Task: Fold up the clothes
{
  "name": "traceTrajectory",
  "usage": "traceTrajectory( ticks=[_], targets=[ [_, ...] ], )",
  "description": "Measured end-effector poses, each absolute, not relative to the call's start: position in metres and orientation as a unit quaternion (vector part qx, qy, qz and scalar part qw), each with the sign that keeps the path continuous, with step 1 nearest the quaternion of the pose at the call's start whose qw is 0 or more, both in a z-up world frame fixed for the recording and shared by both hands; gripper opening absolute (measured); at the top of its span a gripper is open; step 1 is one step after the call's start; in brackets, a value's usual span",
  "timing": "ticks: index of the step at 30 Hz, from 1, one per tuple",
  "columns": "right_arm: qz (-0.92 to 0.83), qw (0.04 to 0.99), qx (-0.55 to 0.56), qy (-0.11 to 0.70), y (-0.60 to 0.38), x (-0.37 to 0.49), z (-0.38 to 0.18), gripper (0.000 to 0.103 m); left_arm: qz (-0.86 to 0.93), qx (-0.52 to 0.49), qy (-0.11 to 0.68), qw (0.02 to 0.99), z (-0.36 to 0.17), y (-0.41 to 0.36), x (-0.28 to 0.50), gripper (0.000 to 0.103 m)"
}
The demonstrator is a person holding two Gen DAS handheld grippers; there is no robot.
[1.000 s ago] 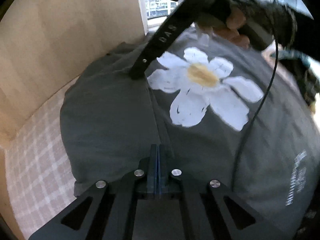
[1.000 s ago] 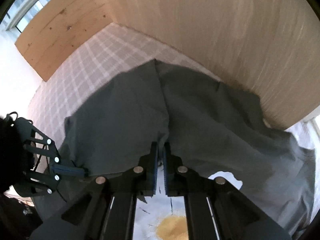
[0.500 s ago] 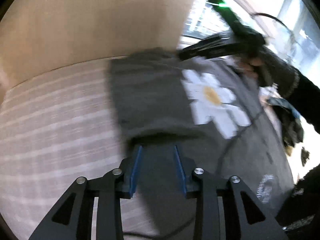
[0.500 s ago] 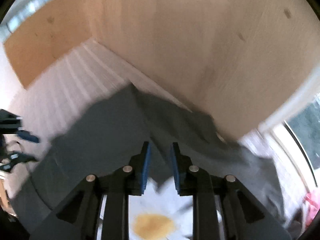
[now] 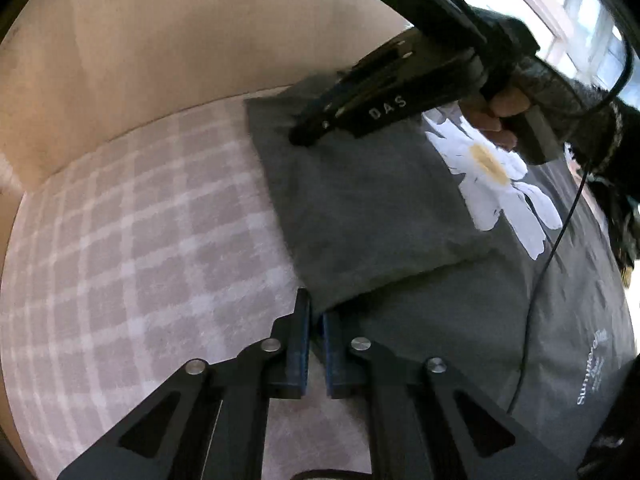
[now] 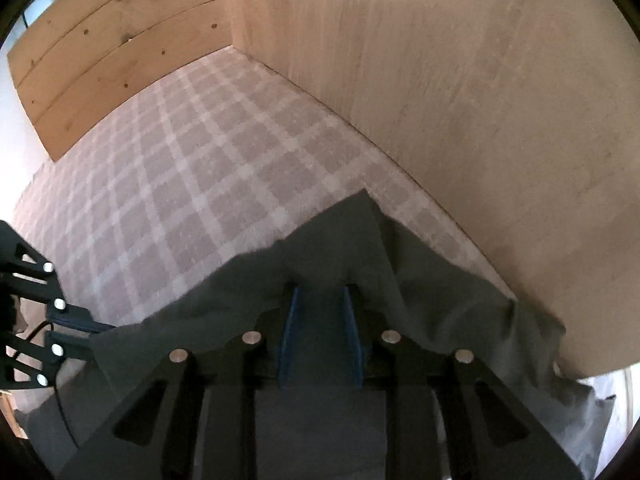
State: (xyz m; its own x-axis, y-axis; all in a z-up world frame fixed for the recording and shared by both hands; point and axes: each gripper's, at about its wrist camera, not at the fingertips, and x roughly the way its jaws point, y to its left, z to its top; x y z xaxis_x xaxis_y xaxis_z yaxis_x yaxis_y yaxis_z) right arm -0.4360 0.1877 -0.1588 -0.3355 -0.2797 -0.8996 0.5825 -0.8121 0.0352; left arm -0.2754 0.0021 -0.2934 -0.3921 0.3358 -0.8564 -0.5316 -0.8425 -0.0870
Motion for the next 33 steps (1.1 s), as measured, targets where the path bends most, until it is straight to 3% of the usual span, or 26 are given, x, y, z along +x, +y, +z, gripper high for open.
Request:
traceTrajectory(
  ticks=[4,5,6,8,9,10,13,15,24,27,33],
  targets=[
    [-0.826,0.254,0.486,0.131,0.191,-0.422,-0.14,0.023,0.835,-0.486,0.09,0.243,-0.287,-0.013,-0.263,0.009],
    [-0.827,0.271,0.475,0.129,0.191,-0.413,-0.136,0.032,0.837,-0.484,0.092,0.236,-0.283,-0.017,-0.256,0.011],
    [-0.812,0.269,0.497,0.142,0.189,-0.411,-0.144,0.048,0.838,-0.486,0.087,0.231,-0.28,-0.022,-0.252,0.015],
    [-0.783,0.266,0.537,0.168,0.185,-0.406,-0.16,0.046,0.84,-0.49,0.065,0.223,-0.271,-0.035,-0.243,0.015],
    [-0.78,0.26,0.543,0.171,0.186,-0.403,-0.161,0.038,0.843,-0.49,0.049,0.217,-0.264,-0.042,-0.236,0.015],
    [-0.787,0.256,0.537,0.164,0.191,-0.399,-0.155,0.036,0.846,-0.489,0.033,0.212,-0.257,-0.048,-0.226,0.016],
    [-0.82,0.251,0.505,0.101,0.216,-0.383,-0.11,0.036,0.852,-0.484,0.017,0.198,-0.238,-0.061,-0.181,0.022],
    [-0.828,0.248,0.494,0.091,0.222,-0.372,-0.086,0.044,0.853,-0.49,0.016,0.182,-0.232,-0.068,-0.145,0.032],
    [-0.837,0.22,0.488,0.111,0.204,-0.362,-0.076,0.045,0.837,-0.533,-0.068,0.103,-0.248,-0.064,0.028,0.032],
    [-0.83,0.227,0.5,0.1,0.199,-0.354,-0.078,0.045,0.83,-0.542,-0.089,0.096,-0.26,-0.046,0.058,0.033],
    [-0.834,0.214,0.489,0.138,0.19,-0.344,-0.079,0.045,0.828,-0.554,-0.047,0.063,-0.282,-0.021,0.066,0.032]
  ],
)
